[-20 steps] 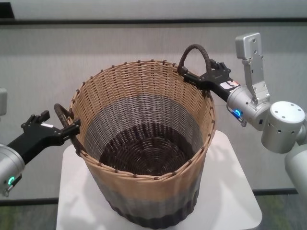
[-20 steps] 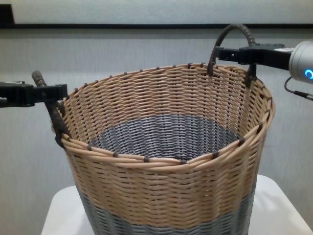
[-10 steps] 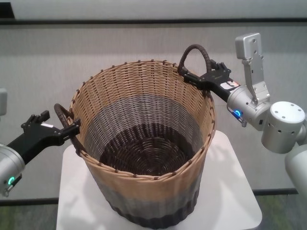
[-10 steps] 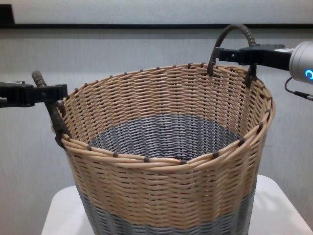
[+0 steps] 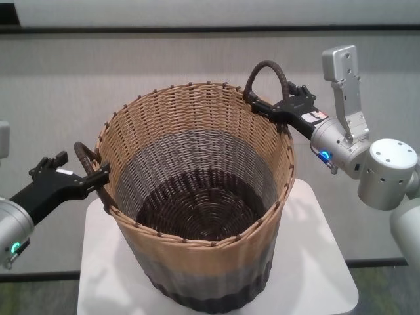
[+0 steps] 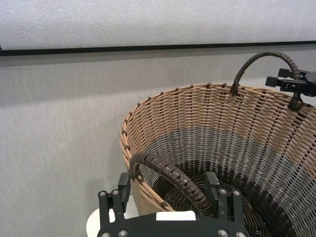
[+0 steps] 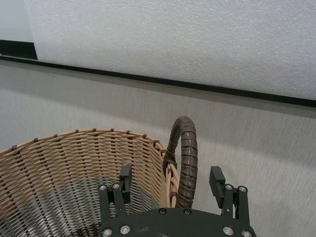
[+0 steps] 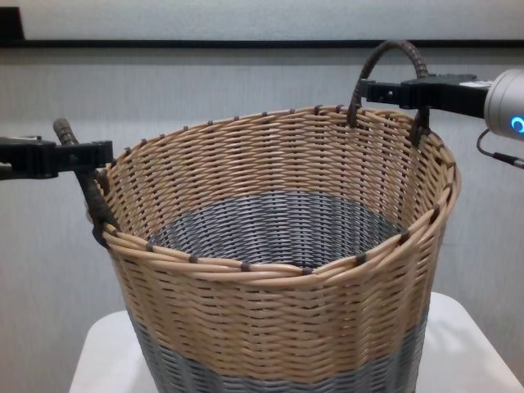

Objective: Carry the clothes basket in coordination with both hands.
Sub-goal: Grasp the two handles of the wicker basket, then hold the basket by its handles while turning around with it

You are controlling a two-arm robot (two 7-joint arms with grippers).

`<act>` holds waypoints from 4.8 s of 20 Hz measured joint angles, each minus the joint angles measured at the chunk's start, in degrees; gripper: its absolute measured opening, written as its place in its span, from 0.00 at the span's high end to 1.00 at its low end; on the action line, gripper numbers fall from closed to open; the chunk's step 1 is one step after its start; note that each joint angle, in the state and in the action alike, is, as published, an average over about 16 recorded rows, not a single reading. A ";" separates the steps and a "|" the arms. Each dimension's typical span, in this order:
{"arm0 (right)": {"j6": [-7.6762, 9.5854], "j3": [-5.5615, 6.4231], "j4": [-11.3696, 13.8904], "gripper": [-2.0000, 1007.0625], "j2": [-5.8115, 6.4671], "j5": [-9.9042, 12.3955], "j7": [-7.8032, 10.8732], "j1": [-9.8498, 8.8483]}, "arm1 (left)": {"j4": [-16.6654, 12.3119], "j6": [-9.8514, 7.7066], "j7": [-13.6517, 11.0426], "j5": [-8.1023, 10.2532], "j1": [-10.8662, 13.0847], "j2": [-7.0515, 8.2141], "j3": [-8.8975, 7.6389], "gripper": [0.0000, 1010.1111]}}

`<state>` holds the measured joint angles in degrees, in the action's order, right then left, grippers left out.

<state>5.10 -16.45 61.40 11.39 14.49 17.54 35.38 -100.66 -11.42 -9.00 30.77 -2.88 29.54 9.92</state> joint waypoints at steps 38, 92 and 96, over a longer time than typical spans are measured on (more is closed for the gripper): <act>1.04 0.46 6.31 0.93 1.23 -0.50 -0.17 -2.91 | -3.05 -0.61 -3.08 -0.55 0.17 0.39 -0.94 0.78; 1.16 1.31 11.30 0.95 1.80 0.27 -0.04 -4.67 | -6.18 1.10 -3.47 -1.77 0.89 -0.06 -3.09 0.83; 1.16 1.31 11.29 0.95 1.79 0.27 -0.04 -4.66 | -6.17 1.08 -3.47 -1.77 0.89 -0.06 -3.09 0.83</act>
<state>6.26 -15.14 72.69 13.18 14.75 17.50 30.72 -106.83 -10.34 -12.47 29.00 -1.98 29.48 6.83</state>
